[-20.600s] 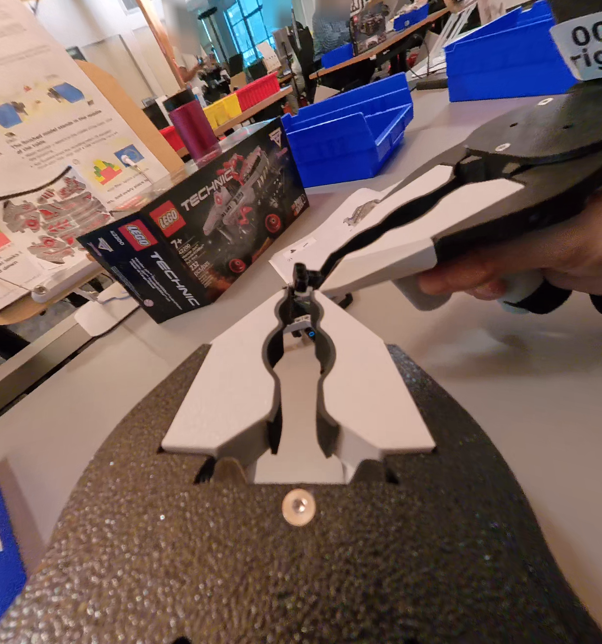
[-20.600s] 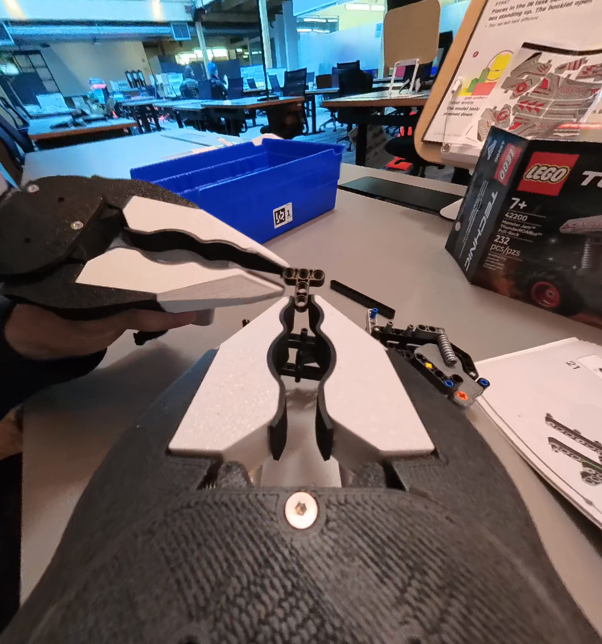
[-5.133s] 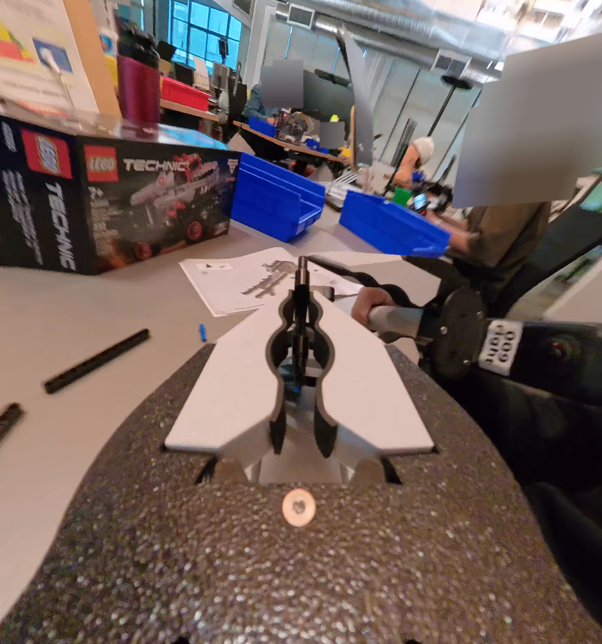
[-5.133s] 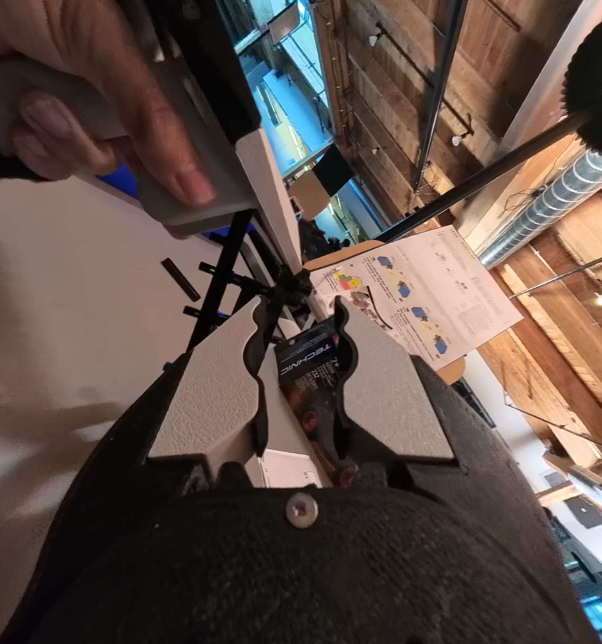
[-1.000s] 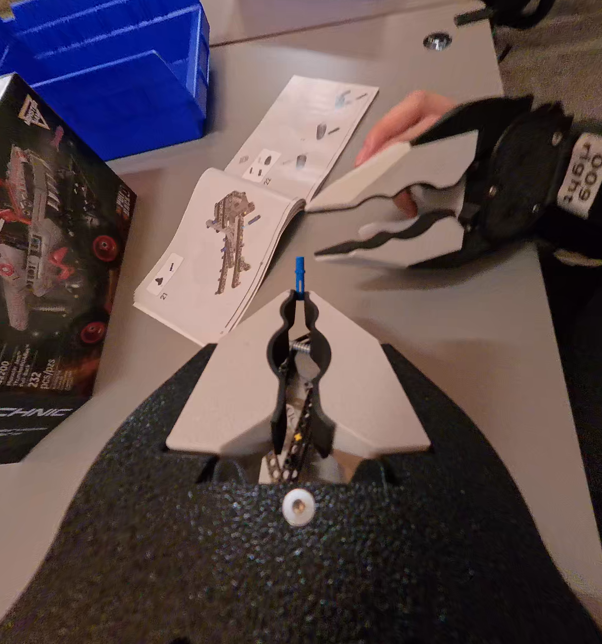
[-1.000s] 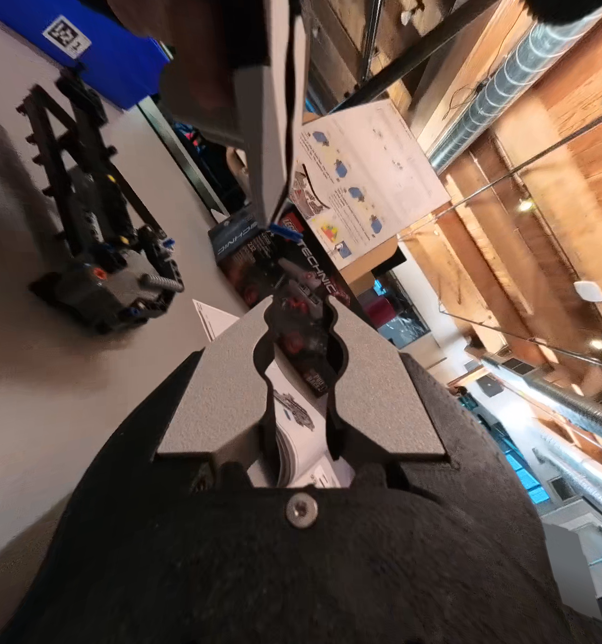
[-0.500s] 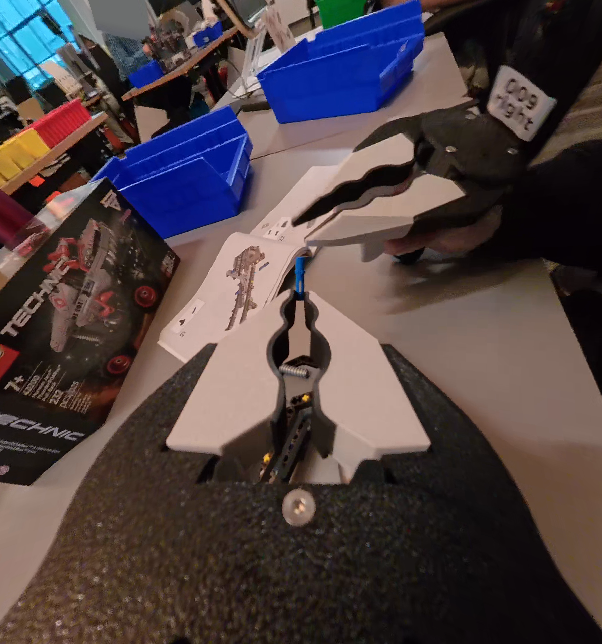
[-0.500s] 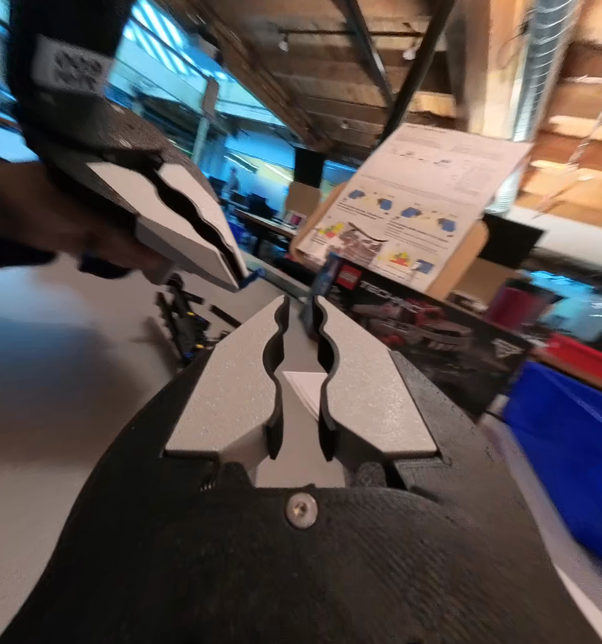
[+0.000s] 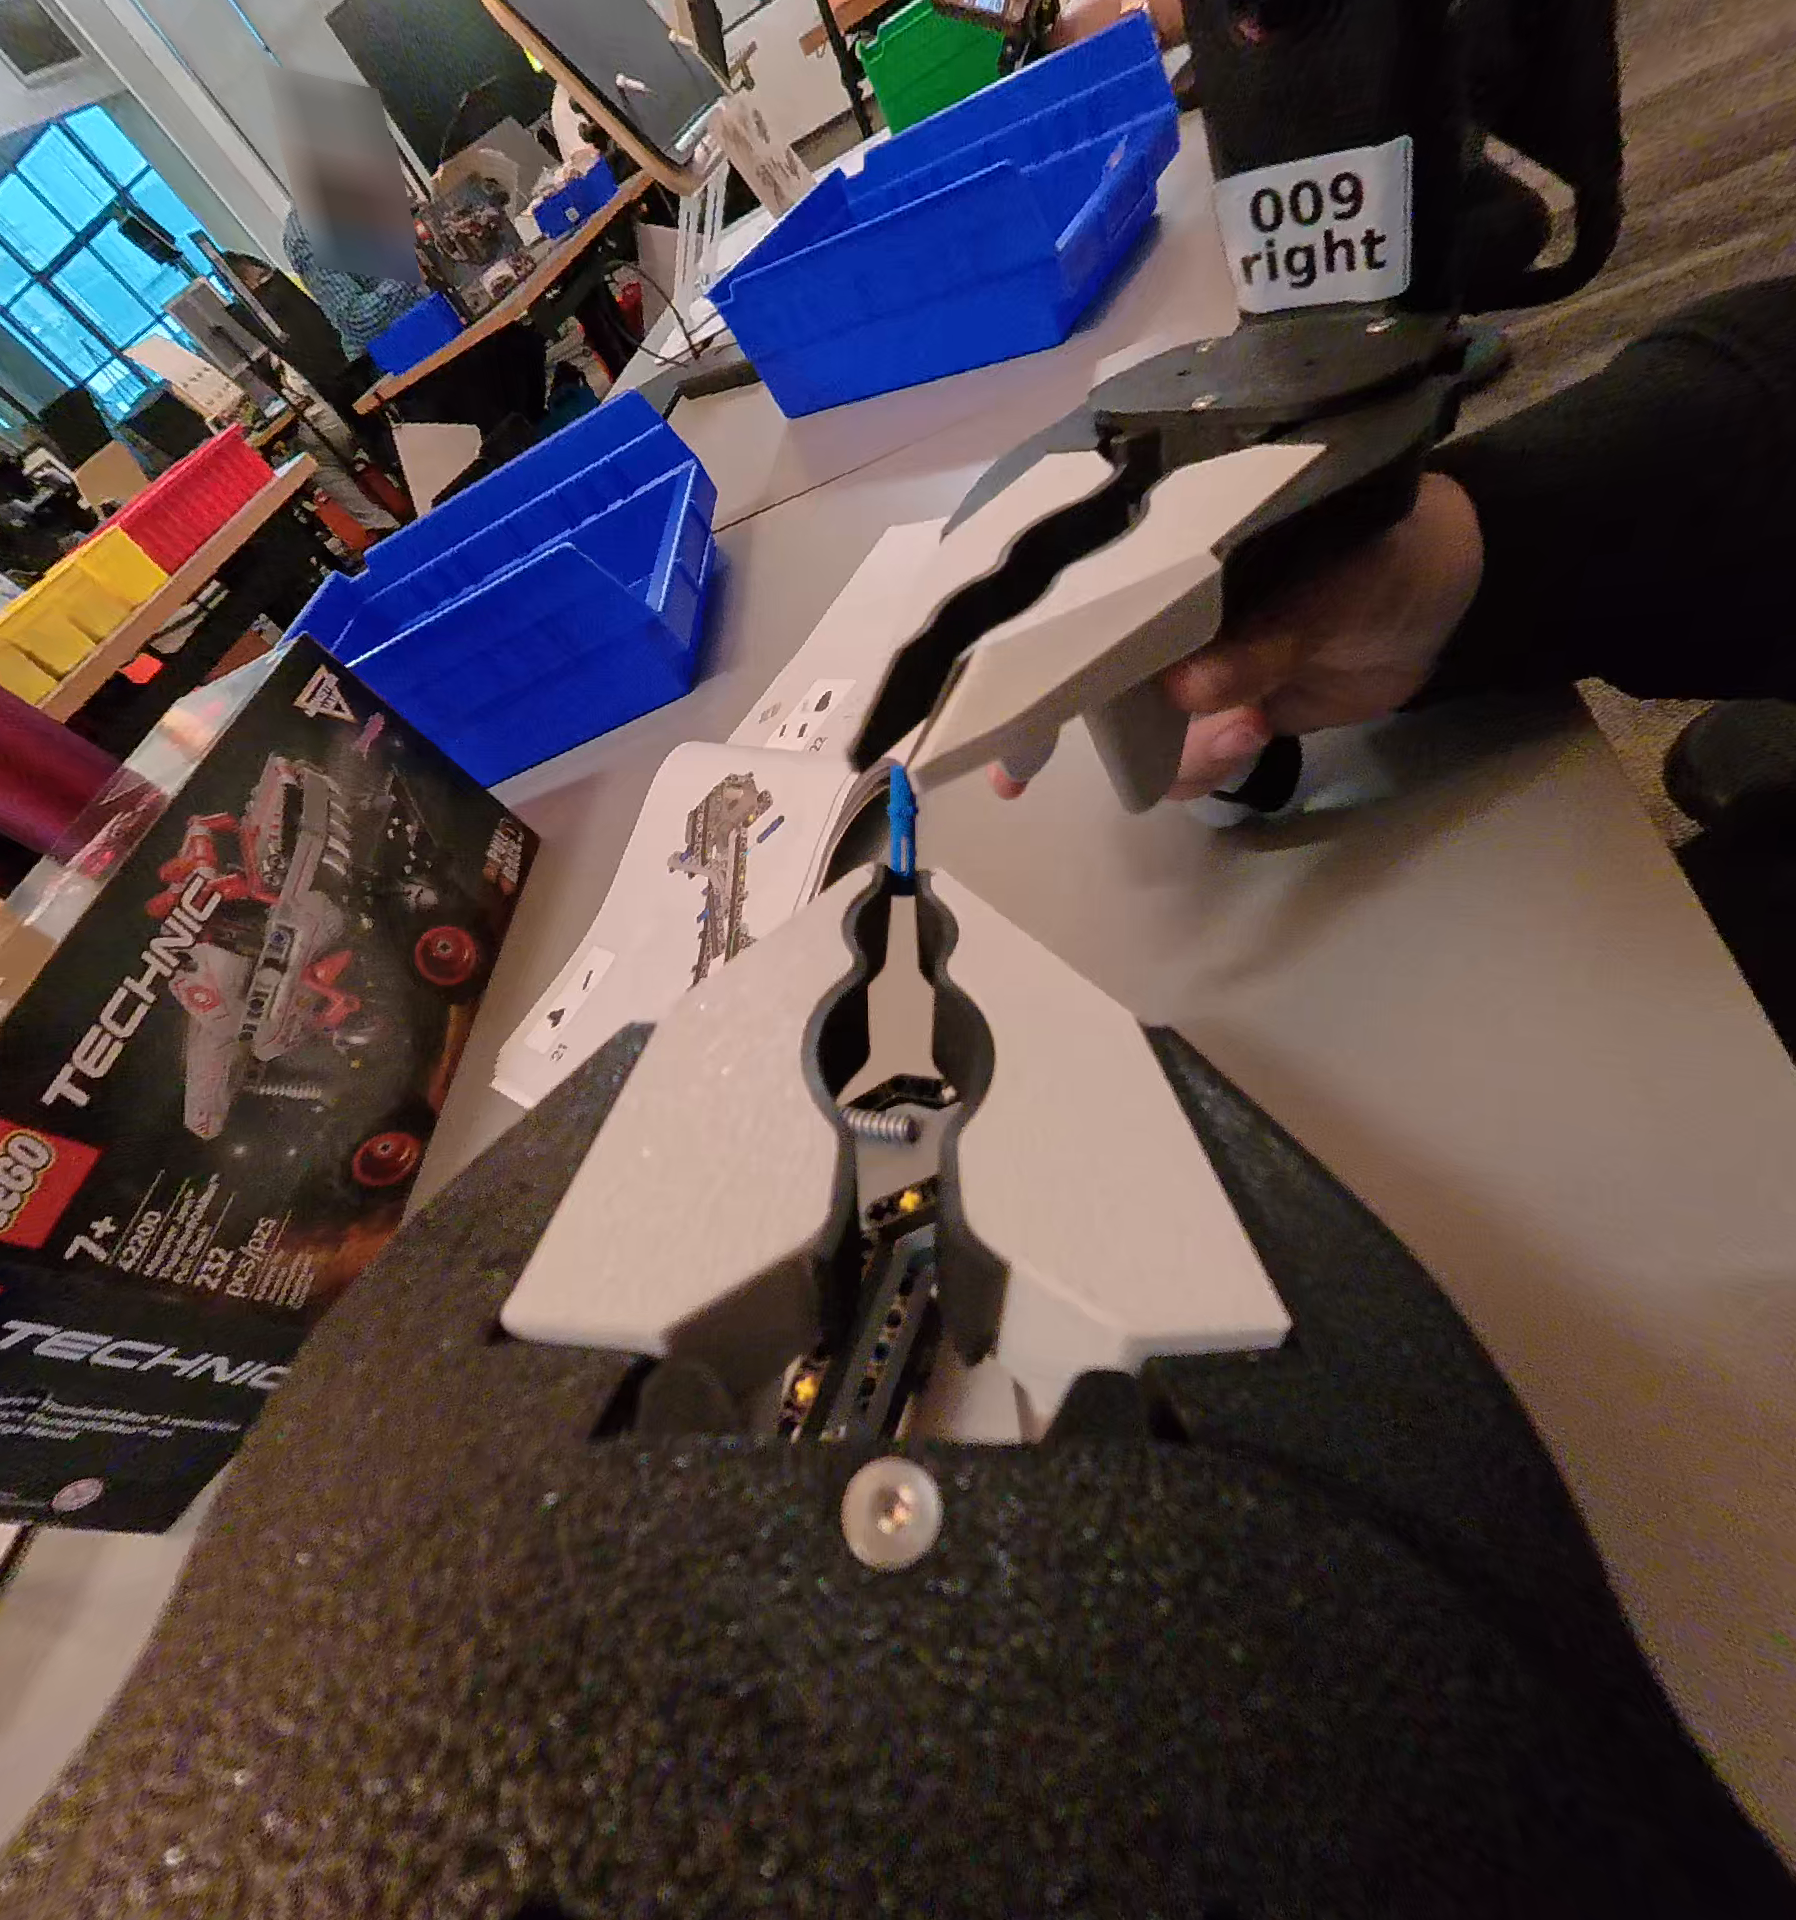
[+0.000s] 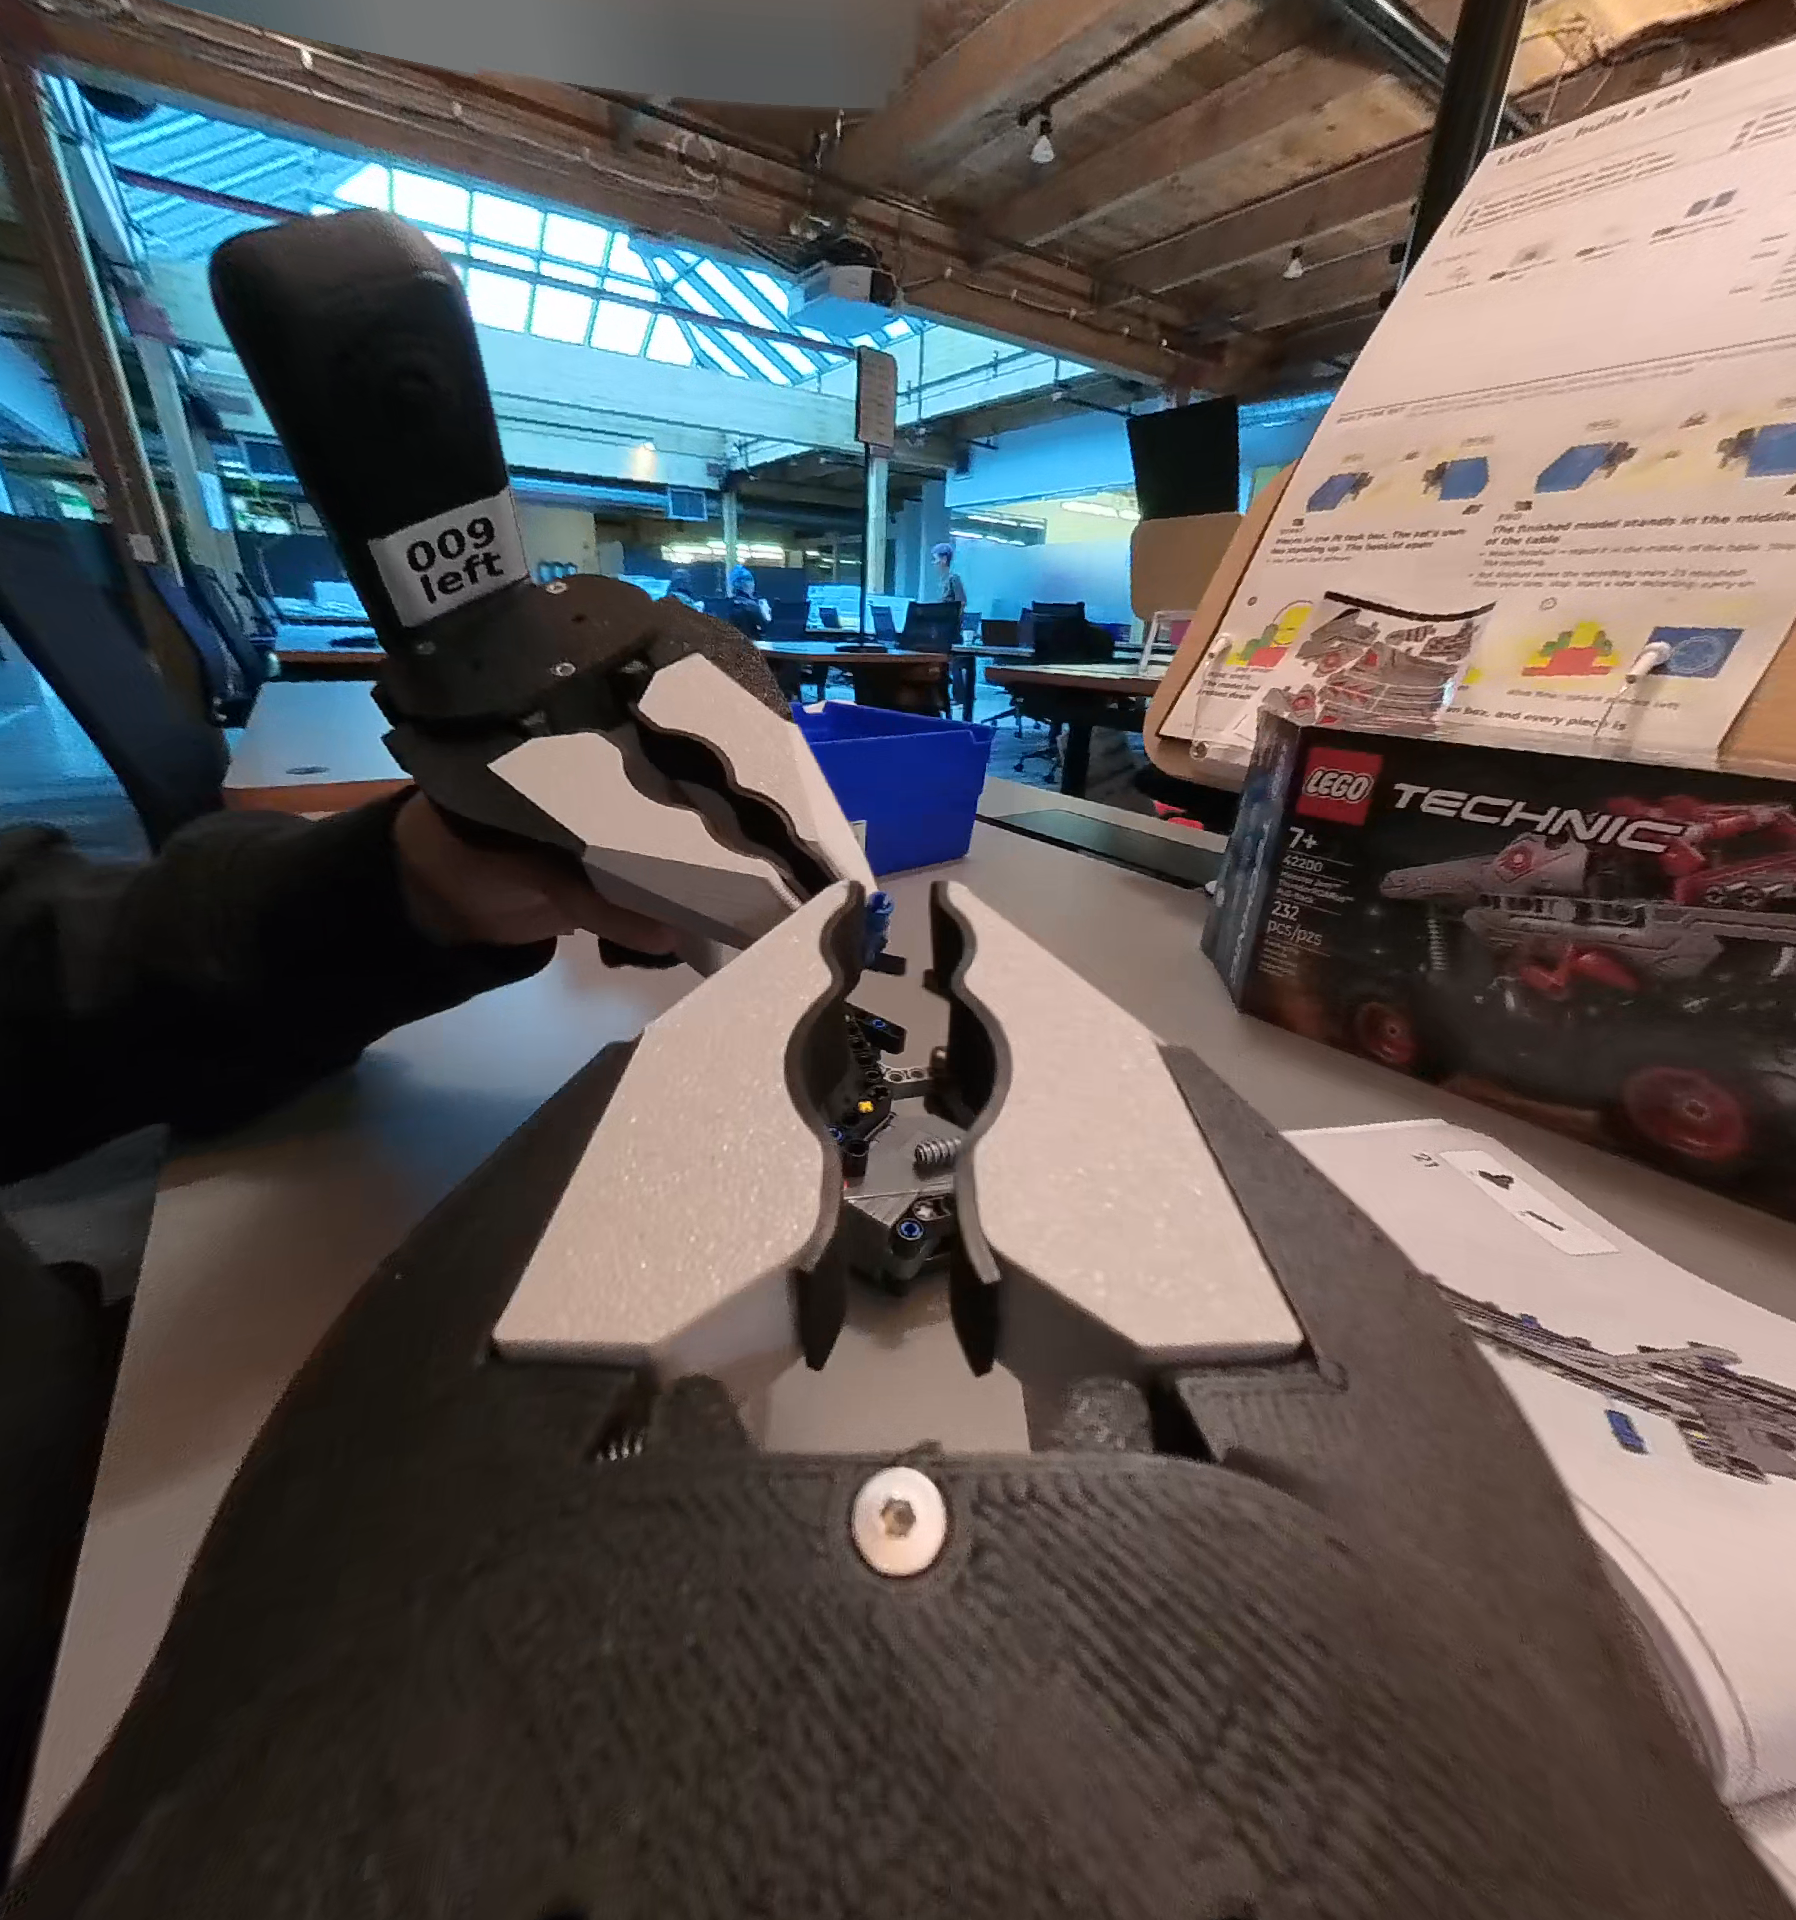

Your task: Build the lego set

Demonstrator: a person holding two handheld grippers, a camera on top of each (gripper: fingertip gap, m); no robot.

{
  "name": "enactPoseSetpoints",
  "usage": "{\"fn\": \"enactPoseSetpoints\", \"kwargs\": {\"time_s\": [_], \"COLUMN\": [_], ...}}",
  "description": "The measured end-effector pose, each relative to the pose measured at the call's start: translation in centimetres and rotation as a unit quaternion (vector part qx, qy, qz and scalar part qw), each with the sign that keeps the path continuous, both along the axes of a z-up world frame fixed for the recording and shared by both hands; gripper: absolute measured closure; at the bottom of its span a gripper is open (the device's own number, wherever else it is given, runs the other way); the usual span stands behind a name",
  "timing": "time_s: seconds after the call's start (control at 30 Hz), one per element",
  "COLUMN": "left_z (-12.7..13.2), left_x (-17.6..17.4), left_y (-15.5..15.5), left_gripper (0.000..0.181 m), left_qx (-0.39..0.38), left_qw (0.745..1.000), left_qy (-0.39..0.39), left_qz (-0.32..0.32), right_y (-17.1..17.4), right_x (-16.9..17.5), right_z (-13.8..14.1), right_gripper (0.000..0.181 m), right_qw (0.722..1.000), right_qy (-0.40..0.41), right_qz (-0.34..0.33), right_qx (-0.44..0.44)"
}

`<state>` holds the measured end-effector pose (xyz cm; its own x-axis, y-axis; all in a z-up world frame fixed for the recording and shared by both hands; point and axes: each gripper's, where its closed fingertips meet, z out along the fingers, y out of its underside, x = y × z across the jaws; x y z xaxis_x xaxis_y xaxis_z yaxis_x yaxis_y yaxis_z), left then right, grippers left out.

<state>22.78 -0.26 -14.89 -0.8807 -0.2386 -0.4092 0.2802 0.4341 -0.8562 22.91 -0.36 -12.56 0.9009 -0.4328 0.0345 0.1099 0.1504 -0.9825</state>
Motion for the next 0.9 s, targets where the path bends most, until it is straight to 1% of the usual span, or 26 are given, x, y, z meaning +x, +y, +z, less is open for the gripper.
{"fn": "enactPoseSetpoints", "kwargs": {"time_s": [0.03,0.1,0.23,0.37,0.47,0.6,0.67,0.7,0.8,0.9], "left_z": [0.0,-0.1,-0.2,-0.5,-0.6,-0.4,-0.1,0.1,1.1,1.3], "left_x": [0.1,0.3,0.0,-0.2,-0.2,0.1,0.3,0.3,-0.1,-0.2], "left_y": [0.1,0.3,0.1,-0.1,-0.1,0.1,0.4,0.4,0.3,0.3], "left_gripper": [0.179,0.179,0.179,0.179,0.179,0.179,0.179,0.179,0.179,0.179], "left_qx": [0.003,0.008,0.010,0.017,0.020,0.021,0.014,0.006,-0.026,-0.028], "left_qw": [1.000,1.000,1.000,1.000,1.000,1.000,1.000,1.000,1.000,0.999], "left_qy": [-0.003,-0.007,-0.008,-0.009,-0.011,-0.021,-0.021,-0.017,-0.006,-0.017], "left_qz": [0.004,0.007,-0.003,-0.008,-0.008,0.001,0.007,0.006,-0.005,-0.006], "right_y": [-0.1,-0.2,0.0,0.0,0.7,0.7,-0.3,-0.6,0.0,0.5], "right_x": [-0.1,-0.3,-0.6,-0.5,-1.0,-0.9,-0.2,0.2,-0.4,-0.6], "right_z": [0.1,0.5,0.6,0.8,0.5,0.1,0.2,0.2,0.1,0.4], "right_gripper": [0.175,0.180,0.176,0.181,0.181,0.181,0.179,0.174,0.168,0.171], "right_qw": [1.000,1.000,0.999,0.999,0.999,1.000,1.000,1.000,0.999,0.999], "right_qy": [-0.002,0.001,0.021,0.016,0.010,0.003,0.006,0.019,0.034,0.033], "right_qz": [0.002,0.010,0.033,0.022,0.036,0.026,0.007,0.001,0.030,0.025], "right_qx": [0.005,0.018,0.030,0.027,0.010,-0.009,-0.006,-0.003,-0.002,0.006]}}
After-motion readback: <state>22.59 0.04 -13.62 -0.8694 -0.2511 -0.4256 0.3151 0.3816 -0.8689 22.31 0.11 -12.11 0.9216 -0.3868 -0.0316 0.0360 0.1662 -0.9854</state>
